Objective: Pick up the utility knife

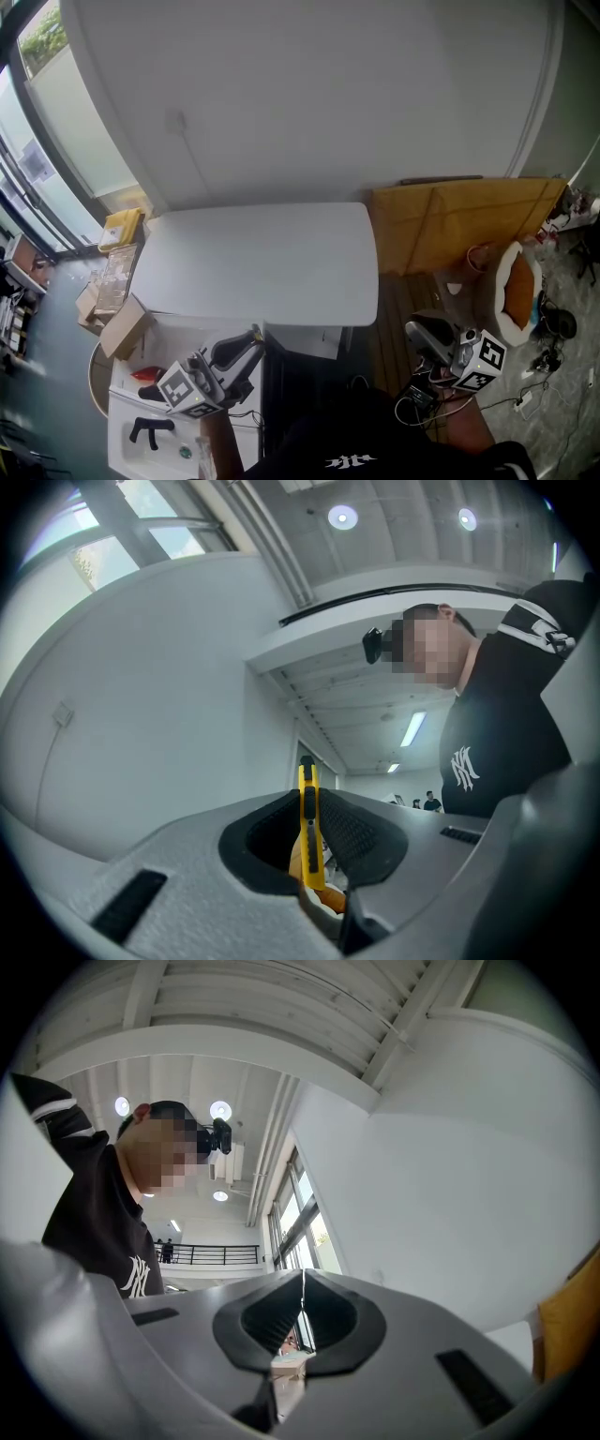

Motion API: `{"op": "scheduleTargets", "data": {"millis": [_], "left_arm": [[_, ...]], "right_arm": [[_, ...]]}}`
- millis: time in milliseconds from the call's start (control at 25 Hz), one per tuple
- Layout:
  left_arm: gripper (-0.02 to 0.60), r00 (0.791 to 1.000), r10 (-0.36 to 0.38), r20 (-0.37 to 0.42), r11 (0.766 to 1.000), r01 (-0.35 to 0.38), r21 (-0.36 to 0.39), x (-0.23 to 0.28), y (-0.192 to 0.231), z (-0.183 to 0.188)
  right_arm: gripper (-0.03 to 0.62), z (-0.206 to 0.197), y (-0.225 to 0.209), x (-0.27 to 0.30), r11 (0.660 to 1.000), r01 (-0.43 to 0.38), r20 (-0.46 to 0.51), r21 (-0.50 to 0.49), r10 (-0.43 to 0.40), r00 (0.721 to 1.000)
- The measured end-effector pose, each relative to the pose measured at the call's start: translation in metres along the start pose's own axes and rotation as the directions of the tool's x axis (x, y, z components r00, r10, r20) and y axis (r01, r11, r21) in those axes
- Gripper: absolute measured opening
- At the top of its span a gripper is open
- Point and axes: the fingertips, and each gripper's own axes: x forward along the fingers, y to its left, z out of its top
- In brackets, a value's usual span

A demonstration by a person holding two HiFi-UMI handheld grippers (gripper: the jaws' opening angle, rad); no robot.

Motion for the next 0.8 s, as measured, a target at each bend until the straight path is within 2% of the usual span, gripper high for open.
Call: {"op": "scheduleTargets", "data": {"millis": [200,320,680,800], "left_arm": [[0.06,0.999,0.001,-0.04,1.0,-0.001,0.009,0.0,0.0,-0.012],[0.06,0.999,-0.007,-0.051,1.0,0.006,-0.024,0.002,-0.001,-0.016],[0.06,1.0,-0.009,-0.028,1.0,0.008,-0.02,0.002,0.001,-0.015],[0.06,0.999,-0.012,-0.044,1.0,0.011,-0.023,0.001,0.002,-0.017]], "right_arm": [[0.005,-0.002,-0.001,0.0,1.0,-0.002,0.002,0.007,0.002,1.0],[0.003,-0.003,0.0,0.0,1.0,-0.012,0.006,0.007,0.012,1.0],[0.003,-0.011,0.009,0.003,0.998,-0.037,-0.05,-0.056,0.034,0.998],[0.003,-0.01,0.018,0.012,0.996,-0.064,-0.067,-0.063,0.059,0.996]]}}
